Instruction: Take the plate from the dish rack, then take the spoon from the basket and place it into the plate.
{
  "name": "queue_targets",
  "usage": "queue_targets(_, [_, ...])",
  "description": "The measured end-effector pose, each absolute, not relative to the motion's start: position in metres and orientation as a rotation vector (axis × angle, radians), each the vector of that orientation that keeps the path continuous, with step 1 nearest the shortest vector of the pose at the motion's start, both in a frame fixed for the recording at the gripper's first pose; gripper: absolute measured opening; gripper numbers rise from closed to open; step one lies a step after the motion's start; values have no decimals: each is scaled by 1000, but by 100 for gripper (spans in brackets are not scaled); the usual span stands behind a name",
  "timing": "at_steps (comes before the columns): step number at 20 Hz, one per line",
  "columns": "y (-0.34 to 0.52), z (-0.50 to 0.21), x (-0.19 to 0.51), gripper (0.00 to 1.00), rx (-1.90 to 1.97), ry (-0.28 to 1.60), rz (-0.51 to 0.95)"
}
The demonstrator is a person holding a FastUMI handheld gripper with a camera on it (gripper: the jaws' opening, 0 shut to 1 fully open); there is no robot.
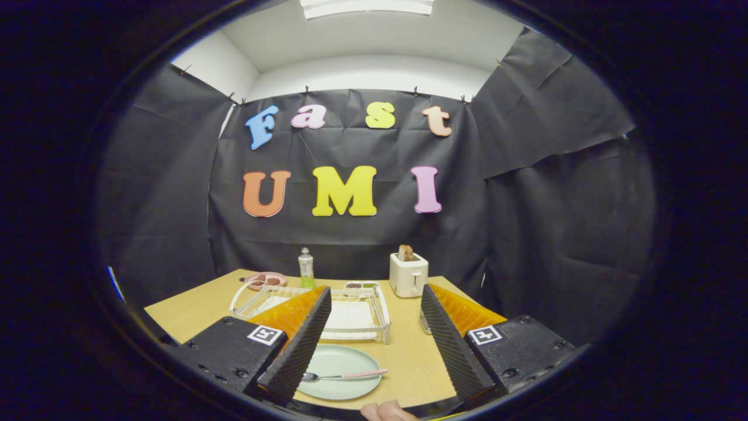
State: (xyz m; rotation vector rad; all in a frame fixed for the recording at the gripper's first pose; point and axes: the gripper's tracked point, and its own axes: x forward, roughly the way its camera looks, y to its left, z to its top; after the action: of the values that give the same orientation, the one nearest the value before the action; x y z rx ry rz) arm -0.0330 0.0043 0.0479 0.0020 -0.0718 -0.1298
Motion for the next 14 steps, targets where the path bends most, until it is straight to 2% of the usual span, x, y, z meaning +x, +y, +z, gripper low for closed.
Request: queue_targets(14, [-37,71,-61,100,-40,-163,-167])
